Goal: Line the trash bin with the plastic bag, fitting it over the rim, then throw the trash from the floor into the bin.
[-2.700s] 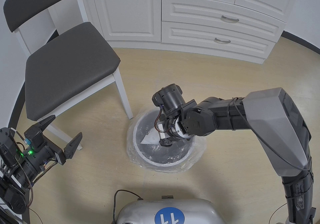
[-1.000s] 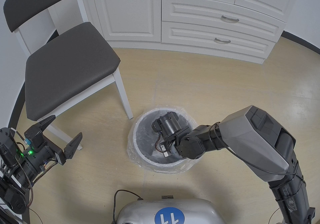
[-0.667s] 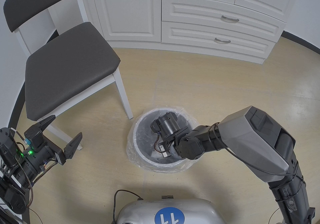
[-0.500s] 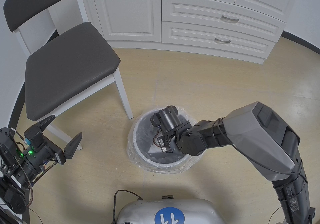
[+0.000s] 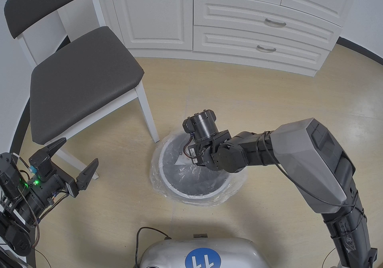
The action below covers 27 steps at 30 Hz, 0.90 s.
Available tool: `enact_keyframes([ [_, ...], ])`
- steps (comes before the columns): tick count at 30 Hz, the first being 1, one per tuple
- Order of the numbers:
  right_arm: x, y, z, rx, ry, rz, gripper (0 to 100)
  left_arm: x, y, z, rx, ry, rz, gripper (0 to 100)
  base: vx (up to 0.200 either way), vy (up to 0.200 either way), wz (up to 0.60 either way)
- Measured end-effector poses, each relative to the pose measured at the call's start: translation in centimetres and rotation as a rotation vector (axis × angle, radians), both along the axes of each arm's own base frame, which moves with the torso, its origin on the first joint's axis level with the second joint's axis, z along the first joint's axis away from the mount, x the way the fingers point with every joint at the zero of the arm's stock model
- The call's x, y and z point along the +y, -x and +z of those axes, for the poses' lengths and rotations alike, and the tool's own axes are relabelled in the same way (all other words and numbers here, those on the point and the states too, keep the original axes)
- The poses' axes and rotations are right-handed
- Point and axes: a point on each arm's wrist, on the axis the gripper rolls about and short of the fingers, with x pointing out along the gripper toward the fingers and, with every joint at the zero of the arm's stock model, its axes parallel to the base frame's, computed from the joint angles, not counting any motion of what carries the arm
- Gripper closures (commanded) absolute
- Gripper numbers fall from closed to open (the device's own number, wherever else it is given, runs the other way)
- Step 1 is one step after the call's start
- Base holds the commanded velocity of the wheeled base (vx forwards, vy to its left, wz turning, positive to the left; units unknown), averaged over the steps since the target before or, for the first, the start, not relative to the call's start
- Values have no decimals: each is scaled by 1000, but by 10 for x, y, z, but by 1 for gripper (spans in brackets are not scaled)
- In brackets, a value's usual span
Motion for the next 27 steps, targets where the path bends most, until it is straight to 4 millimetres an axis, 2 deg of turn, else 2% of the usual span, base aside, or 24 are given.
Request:
enact_keyframes([
  [7,2,-7,-20,18,12,-8,100,0,0,0,2,0,0,0,0,0,0],
  [19,5,-7,-48,61,53,-3,100,0,0,0,1,0,0,0,0,0,0],
  [22,6,-5,-47,61,53,-1,100,0,0,0,0,0,0,0,0,0,0],
  [27,6,-2,-33,48,42,5,100,0,0,0,-1,1,0,0,0,0,0],
])
